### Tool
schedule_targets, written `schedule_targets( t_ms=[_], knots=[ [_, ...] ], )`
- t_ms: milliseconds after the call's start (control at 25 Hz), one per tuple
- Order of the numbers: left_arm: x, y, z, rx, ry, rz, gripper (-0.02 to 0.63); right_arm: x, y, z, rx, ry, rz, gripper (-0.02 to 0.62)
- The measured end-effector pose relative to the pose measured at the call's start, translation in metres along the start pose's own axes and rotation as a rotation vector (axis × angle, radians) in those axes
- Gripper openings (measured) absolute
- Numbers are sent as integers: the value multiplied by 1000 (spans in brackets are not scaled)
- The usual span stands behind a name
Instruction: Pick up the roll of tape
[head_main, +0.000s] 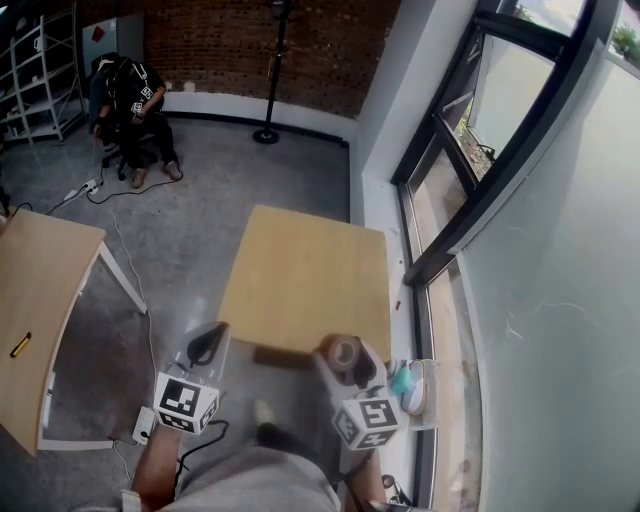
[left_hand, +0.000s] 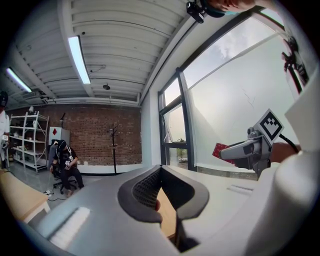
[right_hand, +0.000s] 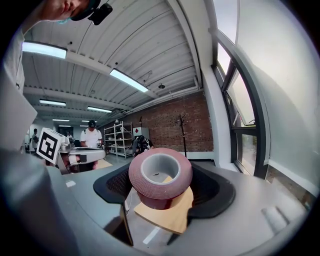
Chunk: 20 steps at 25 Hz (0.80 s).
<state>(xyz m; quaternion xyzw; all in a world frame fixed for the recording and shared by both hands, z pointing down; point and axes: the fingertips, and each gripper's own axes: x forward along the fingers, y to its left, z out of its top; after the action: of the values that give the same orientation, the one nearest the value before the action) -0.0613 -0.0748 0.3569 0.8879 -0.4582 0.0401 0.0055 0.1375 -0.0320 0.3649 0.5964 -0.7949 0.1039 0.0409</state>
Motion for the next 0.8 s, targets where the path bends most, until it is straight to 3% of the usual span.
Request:
schedule_targets(
  t_ms=[800],
  knots=[
    [-1, -6, 2, 0, -9, 1, -2, -8, -2, 1, -49, 11, -21, 354]
  ],
)
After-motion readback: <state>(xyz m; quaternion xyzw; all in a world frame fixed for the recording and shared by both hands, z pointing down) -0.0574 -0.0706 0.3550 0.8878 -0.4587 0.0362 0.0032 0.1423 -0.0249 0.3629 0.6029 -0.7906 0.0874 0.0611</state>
